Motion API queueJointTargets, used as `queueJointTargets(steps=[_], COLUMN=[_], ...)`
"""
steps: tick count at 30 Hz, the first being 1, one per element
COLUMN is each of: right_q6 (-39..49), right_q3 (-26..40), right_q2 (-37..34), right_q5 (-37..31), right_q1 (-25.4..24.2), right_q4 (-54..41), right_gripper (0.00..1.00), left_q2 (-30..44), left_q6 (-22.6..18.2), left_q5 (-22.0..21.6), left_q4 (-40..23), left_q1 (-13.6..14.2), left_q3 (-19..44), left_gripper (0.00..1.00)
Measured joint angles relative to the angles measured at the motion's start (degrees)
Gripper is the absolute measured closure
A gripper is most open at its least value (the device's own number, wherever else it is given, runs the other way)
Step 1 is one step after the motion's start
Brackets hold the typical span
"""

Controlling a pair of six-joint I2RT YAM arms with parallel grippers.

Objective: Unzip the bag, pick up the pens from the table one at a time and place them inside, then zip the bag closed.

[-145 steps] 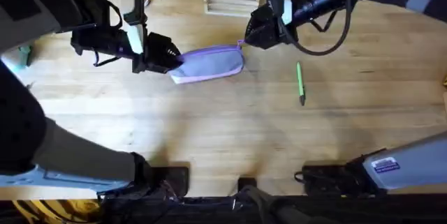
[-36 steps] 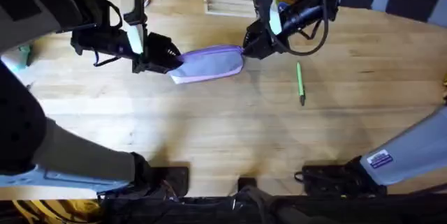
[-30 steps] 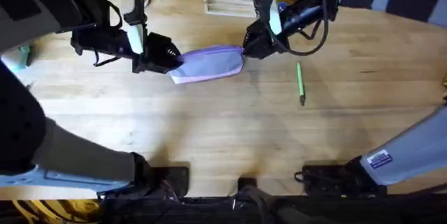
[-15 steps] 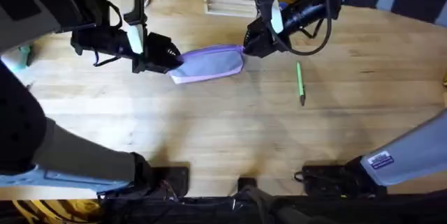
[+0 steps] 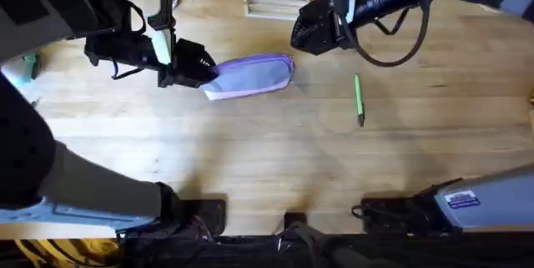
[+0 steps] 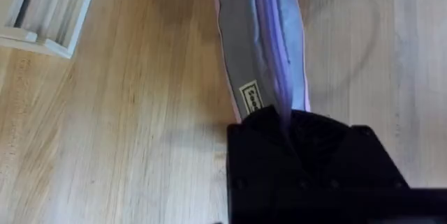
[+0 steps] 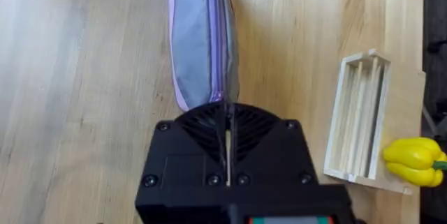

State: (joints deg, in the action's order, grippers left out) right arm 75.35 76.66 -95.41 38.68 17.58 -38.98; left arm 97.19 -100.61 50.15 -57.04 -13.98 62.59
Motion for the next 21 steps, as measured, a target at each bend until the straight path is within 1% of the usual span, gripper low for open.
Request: queueJointTargets(steps=[4,5,6,8,10,11,12,14,21], right_q6=[0.16,0.11,0.14,0.16,0.16,0.16,0.48,0.58,0.57], right_q3=[0.02,0.02,0.02,0.02,0.02,0.02,0.02,0.02,0.02], right_q2=[0.48,0.48,0.48,0.48,0.48,0.48,0.48,0.45,-0.76], right_q5=[0.02,0.02,0.01,-0.02,-0.34,-0.76,-1.28,-2.15,-3.25], right_q1=[0.04,0.04,0.02,0.04,0.04,0.04,0.04,0.04,0.04], right_q4=[0.00,-0.04,-0.07,-0.07,-0.33,-0.46,-0.53,-1.12,-2.92], right_gripper=[0.970,0.944,0.827,0.531,0.263,0.110,0.032,0.006,0.006], left_q2=[0.00,0.00,0.00,0.00,0.00,0.00,0.00,0.00,0.00], left_q6=[-0.01,-0.01,-0.01,0.01,-0.01,-0.01,-0.01,-0.01,-0.01], left_q5=[0.00,-0.02,-0.02,-0.02,0.00,0.00,-0.01,-0.02,-0.02], left_q4=[0.00,0.00,0.00,0.00,0.00,0.00,0.00,0.00,0.00], left_q1=[0.00,0.00,0.00,0.00,0.00,0.00,0.00,0.00,0.00], left_q3=[0.00,0.00,0.00,0.00,0.00,0.00,0.00,0.00,0.00], left_gripper=[0.959,0.959,0.959,0.959,0.959,0.959,0.959,0.959,0.959])
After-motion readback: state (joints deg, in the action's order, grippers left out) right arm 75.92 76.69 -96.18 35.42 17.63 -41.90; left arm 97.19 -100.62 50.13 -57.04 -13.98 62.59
